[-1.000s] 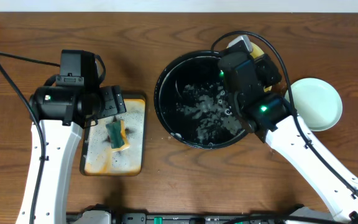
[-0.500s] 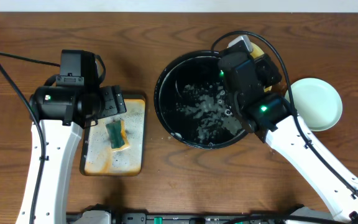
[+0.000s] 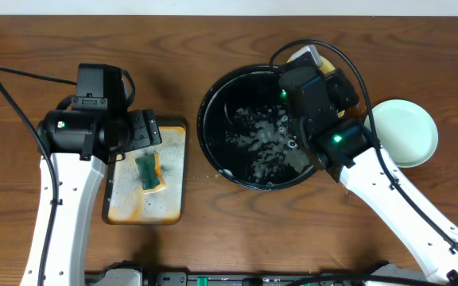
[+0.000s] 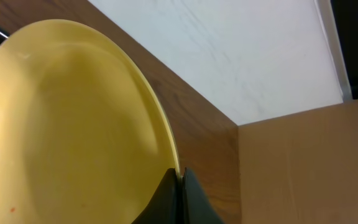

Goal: Clean dirty plates on tray and stack at the side

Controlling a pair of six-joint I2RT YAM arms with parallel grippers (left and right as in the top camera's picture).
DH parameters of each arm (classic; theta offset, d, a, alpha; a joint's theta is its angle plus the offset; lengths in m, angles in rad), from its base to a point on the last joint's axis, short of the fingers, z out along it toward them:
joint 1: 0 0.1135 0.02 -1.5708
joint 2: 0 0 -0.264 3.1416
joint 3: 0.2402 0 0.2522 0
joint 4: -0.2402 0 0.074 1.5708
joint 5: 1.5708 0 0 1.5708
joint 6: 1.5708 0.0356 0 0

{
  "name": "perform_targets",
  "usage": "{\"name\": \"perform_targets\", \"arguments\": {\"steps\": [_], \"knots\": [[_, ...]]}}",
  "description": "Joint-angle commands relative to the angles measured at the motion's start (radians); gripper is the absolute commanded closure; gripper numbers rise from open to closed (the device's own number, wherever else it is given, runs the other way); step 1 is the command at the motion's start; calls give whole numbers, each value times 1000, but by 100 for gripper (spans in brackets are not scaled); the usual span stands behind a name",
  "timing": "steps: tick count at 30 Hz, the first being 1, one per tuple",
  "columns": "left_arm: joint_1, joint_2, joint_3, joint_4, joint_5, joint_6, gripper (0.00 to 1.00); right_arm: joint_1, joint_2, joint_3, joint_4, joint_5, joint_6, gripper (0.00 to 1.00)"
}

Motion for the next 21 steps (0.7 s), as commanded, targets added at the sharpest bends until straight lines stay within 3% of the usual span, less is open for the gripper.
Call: {"name": "perform_targets", "arguments": {"steps": [1, 21], "knots": [[2, -2, 12, 2, 10, 10, 12, 0, -13, 14, 3, 40, 24, 99], [2, -2, 12, 2, 10, 9, 12, 13, -18, 14, -16, -5, 59, 99]]}}
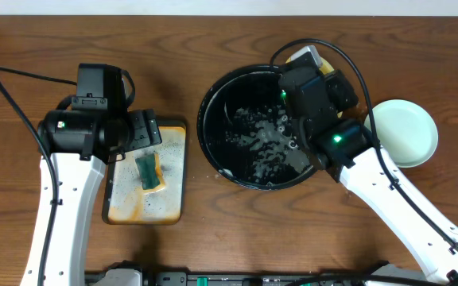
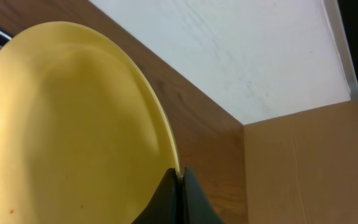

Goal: Clean dirty plates on tray and stack at the side

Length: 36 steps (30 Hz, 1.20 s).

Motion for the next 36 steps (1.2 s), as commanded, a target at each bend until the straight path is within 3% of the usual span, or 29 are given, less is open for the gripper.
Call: {"name": "perform_targets", "arguments": {"steps": [1, 7, 10, 13, 28, 36], "knots": [[2, -2, 12, 2, 10, 10, 12, 10, -15, 14, -2, -1, 29, 99], [2, -2, 12, 2, 10, 9, 12, 6, -14, 14, -12, -25, 88, 99], [2, -2, 12, 2, 10, 10, 12, 21, -13, 14, -34, -26, 29, 99], [2, -2, 12, 2, 10, 10, 12, 6, -8, 14, -15, 22, 92, 99], [2, -2, 12, 2, 10, 10, 12, 9, -13, 14, -78, -10, 66, 99], [2, -2, 12, 2, 10, 10, 12, -7, -14, 14, -82, -2, 158, 99]]}}
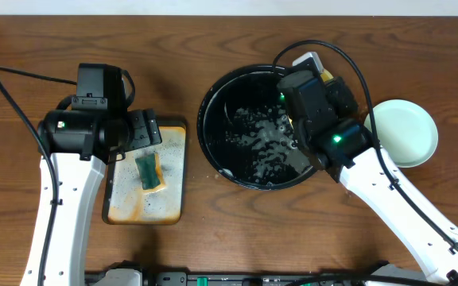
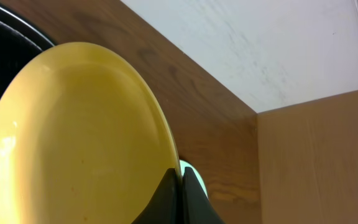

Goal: Clean dirty plates on tray and stack at the side

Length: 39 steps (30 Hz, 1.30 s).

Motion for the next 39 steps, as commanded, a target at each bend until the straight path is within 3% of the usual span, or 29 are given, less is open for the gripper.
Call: {"name": "perform_targets", "arguments": {"steps": [1, 36, 39], "knots": [[2, -2, 12, 0, 10, 10, 12, -13, -14, 14, 6, -9, 80, 99], [2, -2, 12, 0, 10, 10, 12, -86, -14, 14, -18, -74, 150, 99], [2, -2, 12, 0, 10, 10, 12, -94, -36, 15, -52, -174, 150, 99]]}}
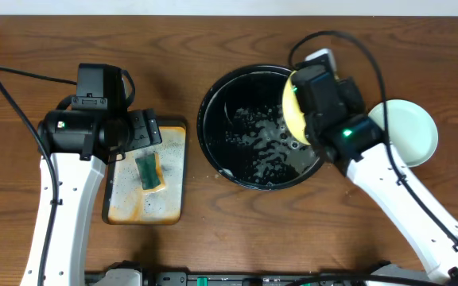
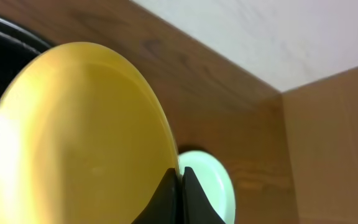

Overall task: Clean dirty plates on tray and stack at the side
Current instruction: 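Carry the yellow plate right and place it on the green plates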

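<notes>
A yellow plate [image 1: 292, 112] stands on edge over the right rim of the black round basin [image 1: 207, 119]. My right gripper [image 2: 178, 171] is shut on the yellow plate's rim [image 2: 79, 137]; in the overhead view the wrist hides its fingers. A pale green plate [image 1: 408, 131] lies on the table right of the basin, and the same green plate [image 2: 209, 182] shows just behind the fingertips. My left gripper [image 1: 144, 129] hangs over the far end of the stained tray [image 1: 173, 202], just beyond the green sponge [image 1: 148, 171]; its jaw state is unclear from above.
The basin holds water with foam [image 1: 261, 139]. A cardboard wall [image 2: 334, 137] rises at the table's right end and a white wall [image 2: 260, 31] runs along the far edge. Cables [image 1: 22, 79] trail over the table behind both arms.
My right gripper has moved right and up with the yellow plate, whose face now shows at the basin's right rim. The green plate shows larger behind the fingers. The left arm is unchanged.
My right gripper was shut on the yellow plate's rim at the basin's far right, the plate mostly hidden under the wrist. Later the green plate's edge appeared behind the fingertips. Now the plate is held on edge between the basin and the green plate.
</notes>
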Controlling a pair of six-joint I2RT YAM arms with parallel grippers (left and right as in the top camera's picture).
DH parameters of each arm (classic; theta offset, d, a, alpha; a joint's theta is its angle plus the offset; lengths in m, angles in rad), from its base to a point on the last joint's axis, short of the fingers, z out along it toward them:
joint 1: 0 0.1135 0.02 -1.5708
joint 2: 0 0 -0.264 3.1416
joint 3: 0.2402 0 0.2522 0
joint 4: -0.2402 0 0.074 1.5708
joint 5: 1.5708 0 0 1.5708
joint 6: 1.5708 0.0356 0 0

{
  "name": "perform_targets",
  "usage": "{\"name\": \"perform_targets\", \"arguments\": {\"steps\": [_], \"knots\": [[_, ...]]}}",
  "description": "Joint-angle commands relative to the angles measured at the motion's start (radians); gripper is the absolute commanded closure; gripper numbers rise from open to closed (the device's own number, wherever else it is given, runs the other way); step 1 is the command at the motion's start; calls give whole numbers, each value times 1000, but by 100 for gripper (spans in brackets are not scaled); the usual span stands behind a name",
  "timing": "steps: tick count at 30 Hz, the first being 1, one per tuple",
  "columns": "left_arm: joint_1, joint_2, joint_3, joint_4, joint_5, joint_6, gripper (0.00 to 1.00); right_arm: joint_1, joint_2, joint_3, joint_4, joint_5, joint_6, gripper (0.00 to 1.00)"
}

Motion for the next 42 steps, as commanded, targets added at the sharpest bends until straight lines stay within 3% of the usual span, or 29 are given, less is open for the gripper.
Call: {"name": "perform_targets", "arguments": {"steps": [1, 6, 10, 13, 16, 19, 23, 28, 33, 38, 42], "knots": [[2, -2, 12, 0, 10, 9, 12, -9, -39, 15, -29, -64, 23, 99], [2, -2, 12, 0, 10, 9, 12, -6, -43, 15, -31, -37, -11, 99], [2, -2, 12, 0, 10, 9, 12, 17, -38, 14, -7, 106, -35, 99], [2, -2, 12, 0, 10, 9, 12, 19, -47, 14, -15, -4, -34, 99], [2, -2, 12, 0, 10, 9, 12, 16, -47, 14, -10, 22, 3, 99], [2, -2, 12, 0, 10, 10, 12, -7, -47, 14, -10, -121, 18, 99], [2, -2, 12, 0, 10, 9, 12, -41, -45, 14, -32, -71, 97, 99], [2, -2, 12, 0, 10, 9, 12, -179, -45, 14, -92, -126, 228, 99], [2, -2, 12, 0, 10, 10, 12, -424, -45, 14, -144, -402, 309, 99], [2, -2, 12, 0, 10, 9, 12, -685, -37, 14, -149, -611, 319, 99], [2, -2, 12, 0, 10, 10, 12, -839, 7, 9, -154, -639, 309, 99]]}}
